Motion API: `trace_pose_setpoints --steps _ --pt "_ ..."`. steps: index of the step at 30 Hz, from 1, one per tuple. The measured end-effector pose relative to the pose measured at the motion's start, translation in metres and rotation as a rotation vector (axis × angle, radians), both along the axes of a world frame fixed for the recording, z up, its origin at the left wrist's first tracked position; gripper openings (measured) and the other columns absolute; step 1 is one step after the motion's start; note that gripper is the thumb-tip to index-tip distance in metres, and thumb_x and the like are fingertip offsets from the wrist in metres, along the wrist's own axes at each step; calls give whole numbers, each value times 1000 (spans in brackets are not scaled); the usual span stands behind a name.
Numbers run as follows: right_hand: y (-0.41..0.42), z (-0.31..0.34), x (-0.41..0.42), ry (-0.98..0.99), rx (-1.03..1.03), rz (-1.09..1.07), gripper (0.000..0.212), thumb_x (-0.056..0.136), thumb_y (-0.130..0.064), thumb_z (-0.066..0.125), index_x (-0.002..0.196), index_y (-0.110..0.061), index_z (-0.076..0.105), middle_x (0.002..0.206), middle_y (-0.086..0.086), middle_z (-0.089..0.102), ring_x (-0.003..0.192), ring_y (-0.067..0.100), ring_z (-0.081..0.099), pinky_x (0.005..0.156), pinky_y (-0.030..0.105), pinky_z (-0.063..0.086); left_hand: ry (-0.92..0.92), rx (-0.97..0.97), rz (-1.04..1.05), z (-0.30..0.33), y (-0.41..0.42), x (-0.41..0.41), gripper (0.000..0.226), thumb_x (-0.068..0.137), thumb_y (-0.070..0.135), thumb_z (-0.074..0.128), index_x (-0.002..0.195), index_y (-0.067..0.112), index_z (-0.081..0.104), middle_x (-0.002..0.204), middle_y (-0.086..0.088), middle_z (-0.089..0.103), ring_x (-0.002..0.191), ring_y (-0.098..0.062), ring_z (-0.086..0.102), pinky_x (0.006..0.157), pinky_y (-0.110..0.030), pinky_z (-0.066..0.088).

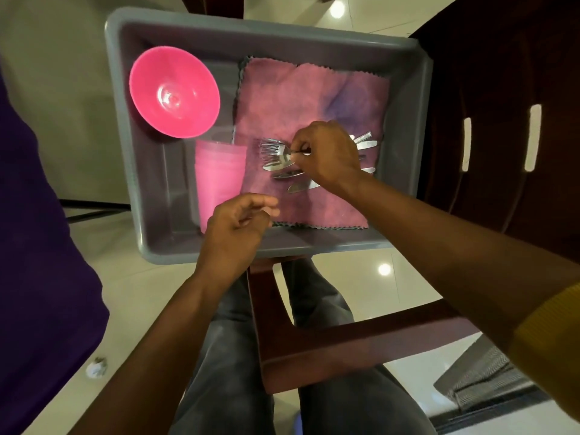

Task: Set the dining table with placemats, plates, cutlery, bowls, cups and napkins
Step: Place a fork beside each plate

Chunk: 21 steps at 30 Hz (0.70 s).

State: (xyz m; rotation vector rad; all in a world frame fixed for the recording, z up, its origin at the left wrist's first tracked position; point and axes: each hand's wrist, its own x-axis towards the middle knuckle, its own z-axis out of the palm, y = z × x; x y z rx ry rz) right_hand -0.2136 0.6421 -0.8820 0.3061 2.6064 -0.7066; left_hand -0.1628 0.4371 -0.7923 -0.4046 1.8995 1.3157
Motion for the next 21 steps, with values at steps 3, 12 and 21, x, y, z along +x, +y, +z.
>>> trace_pose_setpoints --steps 3,12,21 --pt "3 7 -1 -4 -122 -81 7 83 -24 79 90 -25 81 88 -6 76 84 16 69 75 37 58 -33 6 44 -2 4 -5 22 104 11 59 111 25 75 103 8 79 96 -13 76 97 -44 60" --pt "-20 54 11 -117 -767 -335 12 86 -6 81 95 2 78 86 13 78 76 17 73 72 33 62 -279 239 478 0 28 -24 33 109 34 52 136 18 62 128 -1 72 116 -18 71 102 -39 57" --pt "-44 75 43 -355 -935 -417 21 95 6 66 113 1 75 98 18 78 86 31 78 77 41 65 -308 229 618 0 17 -21 24 108 18 51 117 10 72 106 -19 76 94 -29 75 85 -50 63"
